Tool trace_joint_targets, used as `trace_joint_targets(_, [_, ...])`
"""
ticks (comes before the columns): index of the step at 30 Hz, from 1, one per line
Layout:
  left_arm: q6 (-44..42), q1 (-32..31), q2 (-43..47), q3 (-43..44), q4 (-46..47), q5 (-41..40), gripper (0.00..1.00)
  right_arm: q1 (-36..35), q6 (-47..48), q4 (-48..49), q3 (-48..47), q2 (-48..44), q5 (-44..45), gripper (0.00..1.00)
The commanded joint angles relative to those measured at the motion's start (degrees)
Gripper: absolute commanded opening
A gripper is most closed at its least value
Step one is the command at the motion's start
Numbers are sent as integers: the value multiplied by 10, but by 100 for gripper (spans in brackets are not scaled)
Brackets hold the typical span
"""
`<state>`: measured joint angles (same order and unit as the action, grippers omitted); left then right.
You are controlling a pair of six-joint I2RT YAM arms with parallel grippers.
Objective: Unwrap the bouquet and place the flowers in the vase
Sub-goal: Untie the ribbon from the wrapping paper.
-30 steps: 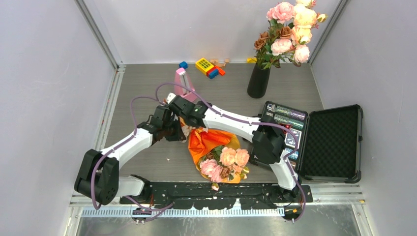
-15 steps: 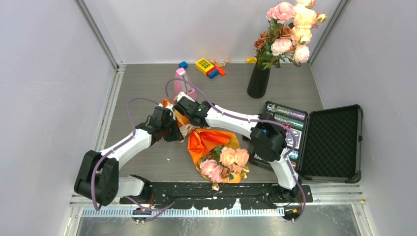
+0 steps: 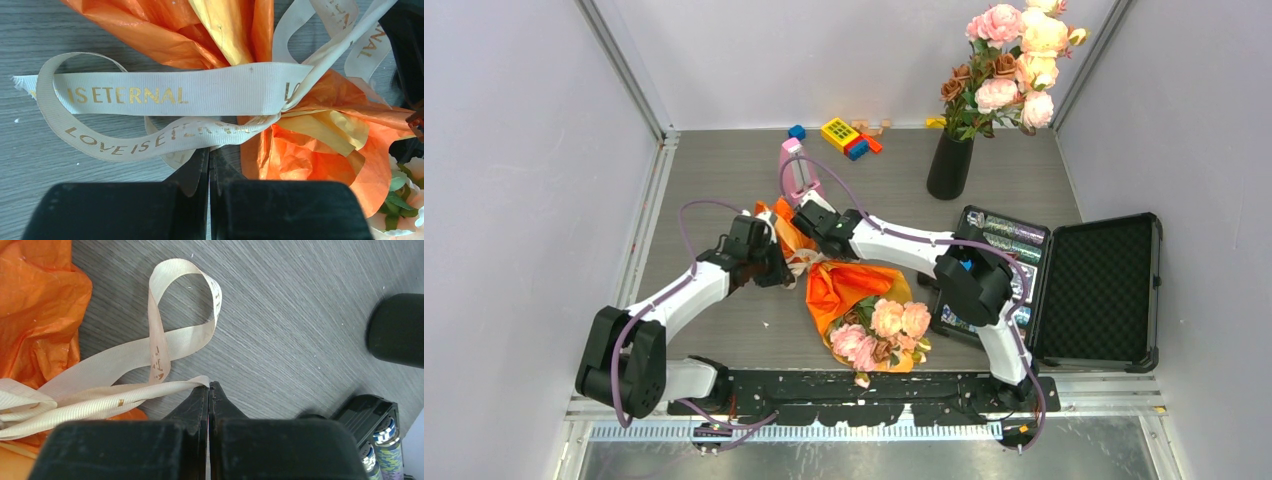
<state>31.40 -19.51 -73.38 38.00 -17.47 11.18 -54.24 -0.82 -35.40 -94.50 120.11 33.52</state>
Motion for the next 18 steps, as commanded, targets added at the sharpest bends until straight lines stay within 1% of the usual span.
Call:
trace_joint_targets(1, [7, 11, 3, -6, 16, 9, 0, 8, -37, 30, 11, -53, 1, 0])
trace_joint_targets(6, [6, 18, 1, -8, 16, 13, 0, 21, -58, 33, 25, -65, -21, 0])
trace_joint_targets(18, [2, 39, 9, -12, 10, 19, 0, 39, -88, 39, 51, -82, -37, 0])
